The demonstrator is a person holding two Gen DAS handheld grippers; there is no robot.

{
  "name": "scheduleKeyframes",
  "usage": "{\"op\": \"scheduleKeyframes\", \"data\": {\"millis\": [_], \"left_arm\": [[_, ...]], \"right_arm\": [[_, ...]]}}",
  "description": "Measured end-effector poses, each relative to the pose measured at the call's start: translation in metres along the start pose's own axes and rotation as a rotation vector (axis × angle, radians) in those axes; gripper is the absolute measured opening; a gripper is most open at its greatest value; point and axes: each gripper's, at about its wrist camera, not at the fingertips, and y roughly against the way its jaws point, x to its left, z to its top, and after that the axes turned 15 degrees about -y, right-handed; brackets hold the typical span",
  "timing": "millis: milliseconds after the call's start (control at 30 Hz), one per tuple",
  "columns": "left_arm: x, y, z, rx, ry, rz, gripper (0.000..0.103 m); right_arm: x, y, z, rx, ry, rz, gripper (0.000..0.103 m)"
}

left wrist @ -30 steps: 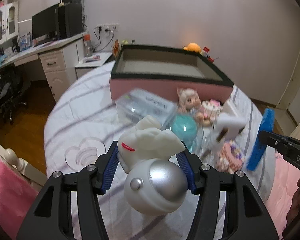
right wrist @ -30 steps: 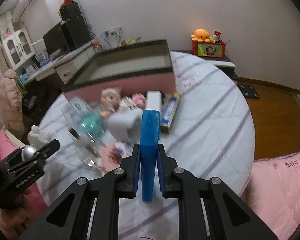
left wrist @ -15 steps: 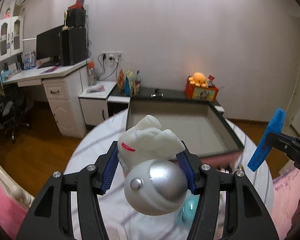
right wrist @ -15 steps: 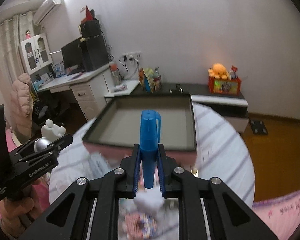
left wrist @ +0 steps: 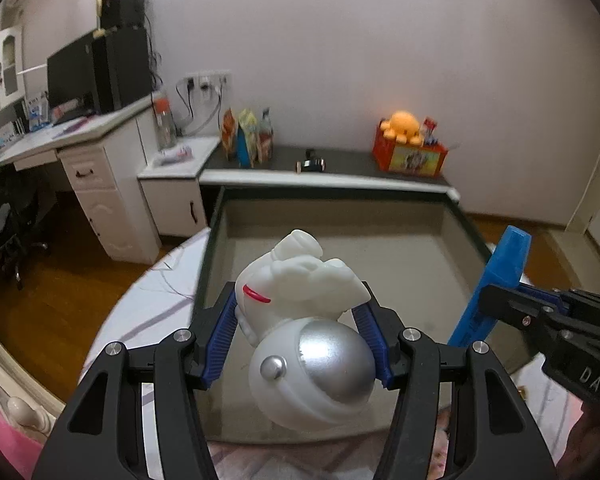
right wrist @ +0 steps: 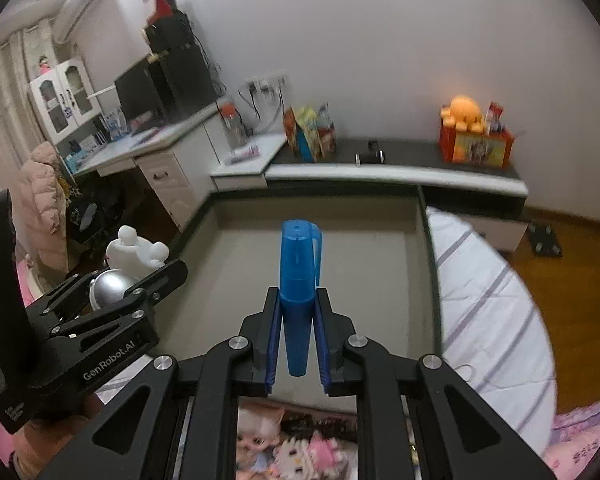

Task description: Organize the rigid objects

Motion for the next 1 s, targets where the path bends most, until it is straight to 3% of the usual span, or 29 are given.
{"op": "scheduleKeyframes", "data": {"millis": [100,167,233,300,333,400,567,667,1000], "left_arm": [[-0.005,-0.026,0.000,0.073,-0.013,-0.011,0.059],[-0.009,-0.037,-0.001,0.110,-0.031,-0.006,0.067],[-0.010,-0.033,-0.002,0.101,-0.042,0.040,0.092],[-0.010,-0.022,-0.004,0.059,-0.054,0.097,0.099],[-0.009,-0.018,-0.005,0.050,-0.054,0.110,0.101],[-0.002,-0.009,-0.008,0.040,-0.031,0.098,0.103],[0.010,0.025,-0.018,-0.011,0.016,0.106,0.103],[0.011,0.047,-0.022,-0.039,0.031,0.118,0.103],[0.014,0.132,-0.038,-0.109,0.050,0.144,0.103]], "right_arm": [[-0.005,-0.020,0.001,0.042,-0.003,-0.028,0.016],[-0.008,-0.033,0.001,0.066,-0.007,-0.058,0.016],[-0.011,-0.038,0.002,0.083,-0.012,-0.074,0.020],[-0.015,-0.039,0.002,0.087,-0.024,-0.077,0.051],[-0.018,-0.037,0.001,0.080,-0.034,-0.081,0.057],[-0.024,-0.031,0.001,0.071,-0.054,-0.077,0.079],[-0.023,-0.010,-0.007,0.022,-0.074,-0.075,0.085],[-0.020,0.009,-0.012,-0.040,-0.094,-0.082,0.103],[-0.002,0.083,-0.040,-0.175,-0.110,-0.070,0.103]]}}
